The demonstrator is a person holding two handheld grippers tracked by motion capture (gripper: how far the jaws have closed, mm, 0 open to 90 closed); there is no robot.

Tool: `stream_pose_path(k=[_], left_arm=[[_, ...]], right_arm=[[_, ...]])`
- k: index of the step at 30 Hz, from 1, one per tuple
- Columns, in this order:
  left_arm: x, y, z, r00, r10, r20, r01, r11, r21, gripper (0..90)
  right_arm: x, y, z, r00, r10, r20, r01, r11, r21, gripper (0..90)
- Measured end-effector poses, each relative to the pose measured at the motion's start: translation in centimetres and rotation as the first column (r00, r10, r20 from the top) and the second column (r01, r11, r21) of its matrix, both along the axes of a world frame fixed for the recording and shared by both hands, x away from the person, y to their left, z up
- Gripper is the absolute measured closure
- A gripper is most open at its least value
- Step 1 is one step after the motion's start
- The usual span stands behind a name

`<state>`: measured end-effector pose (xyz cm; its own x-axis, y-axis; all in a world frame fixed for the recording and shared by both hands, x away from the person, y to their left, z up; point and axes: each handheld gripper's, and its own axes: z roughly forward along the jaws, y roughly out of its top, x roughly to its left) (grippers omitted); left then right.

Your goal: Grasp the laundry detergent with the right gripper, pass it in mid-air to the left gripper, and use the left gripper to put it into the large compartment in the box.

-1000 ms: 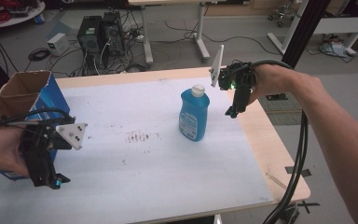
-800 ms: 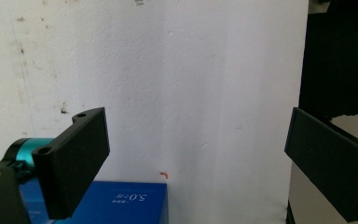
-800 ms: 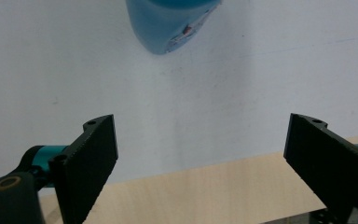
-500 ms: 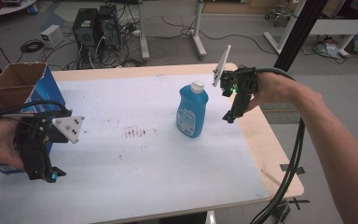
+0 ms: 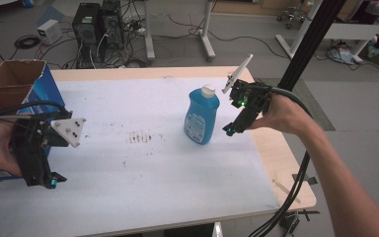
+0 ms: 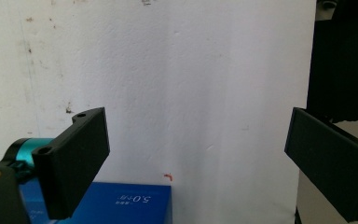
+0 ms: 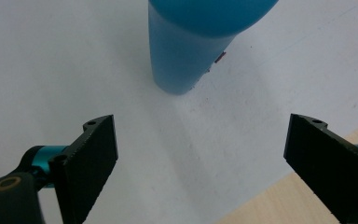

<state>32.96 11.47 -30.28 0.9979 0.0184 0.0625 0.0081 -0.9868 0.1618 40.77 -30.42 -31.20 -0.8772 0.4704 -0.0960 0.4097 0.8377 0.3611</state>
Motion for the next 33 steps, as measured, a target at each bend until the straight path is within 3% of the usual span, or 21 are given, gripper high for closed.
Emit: stream_pose_path(k=[1,2,3,4,6,8,9,12,17,18,20,22,26,27,33], left_arm=[[-0.1,0.0,-0.1,1.0000,0.003,-0.002,-0.003,1.0000,-0.002,6.4],[-0.1,0.1,-0.1,1.0000,-0.001,-0.001,0.001,1.0000,-0.001,6.4],[-0.2,0.2,-0.1,1.0000,-0.001,0.001,0.001,1.0000,-0.003,6.4],[-0.3,0.3,-0.1,1.0000,0.001,0.001,-0.001,1.0000,-0.003,6.4],[-0.3,0.4,-0.2,1.0000,0.003,0.002,-0.003,1.0000,-0.008,6.4],[-0.4,0.6,-0.2,1.0000,0.008,0.003,-0.008,0.9999,-0.010,6.4],[-0.3,0.6,-0.2,1.0000,0.005,0.003,-0.005,0.9999,-0.009,6.4],[-0.3,0.8,-0.2,0.9999,0.011,0.003,-0.011,0.9998,-0.013,6.4],[-0.2,0.8,-0.2,0.9999,0.012,0.003,-0.012,0.9998,-0.013,6.4],[-0.2,0.8,-0.2,0.9999,0.010,0.003,-0.010,0.9999,-0.014,6.4],[-0.2,0.8,-0.2,0.9999,0.010,0.004,-0.010,0.9999,-0.013,6.4],[-0.2,0.7,-0.3,1.0000,0.010,0.002,-0.010,0.9999,-0.011,6.4],[-0.1,0.7,-0.2,0.9999,0.010,0.003,-0.010,0.9999,-0.008,6.4],[-0.1,0.8,-0.2,0.9999,0.010,0.004,-0.010,0.9999,-0.007,6.4],[-0.1,0.9,-0.3,0.9999,0.016,0.003,-0.016,0.9998,-0.008,6.4]], right_arm=[[-0.1,0.1,-0.2,0.9999,-0.013,0.003,0.013,1.000,0.012,9.1],[-0.2,0.2,-0.6,0.9978,-0.067,0.000,0.067,0.997,0.041,9.1],[-0.2,0.2,-0.6,0.9978,-0.067,0.000,0.067,0.997,0.041,9.1],[-0.3,0.3,-1.0,0.9928,-0.119,0.005,0.119,0.990,0.079,9.1],[-0.3,0.3,-1.3,0.9903,-0.138,0.011,0.137,0.986,0.097,9.1],[-0.6,0.3,-1.9,0.9816,-0.189,0.024,0.184,0.972,0.148,9.1],[-0.6,0.3,-1.9,0.9816,-0.189,0.024,0.184,0.972,0.148,9.1],[-0.8,0.3,-2.5,0.9745,-0.222,0.034,0.209,0.954,0.215,9.1],[-1.2,0.6,-3.4,0.9603,-0.274,0.051,0.250,0.928,0.277,9.1],[-1.3,0.8,-3.6,0.9540,-0.294,0.062,0.263,0.918,0.298,9.1],[-1.3,0.9,-3.7,0.9514,-0.301,0.067,0.267,0.912,0.310,9.0],[-1.4,1.2,-3.9,0.9442,-0.321,0.075,0.275,0.894,0.355,9.1],[-1.3,1.4,-4.2,0.9404,-0.331,0.078,0.281,0.886,0.369,9.1],[-1.3,1.7,-4.5,0.9332,-0.347,0.095,0.288,0.878,0.382,9.1],[-1.2,2.1,-5.1,0.9236,-0.369,0.103,0.298,0.861,0.412,9.1]])
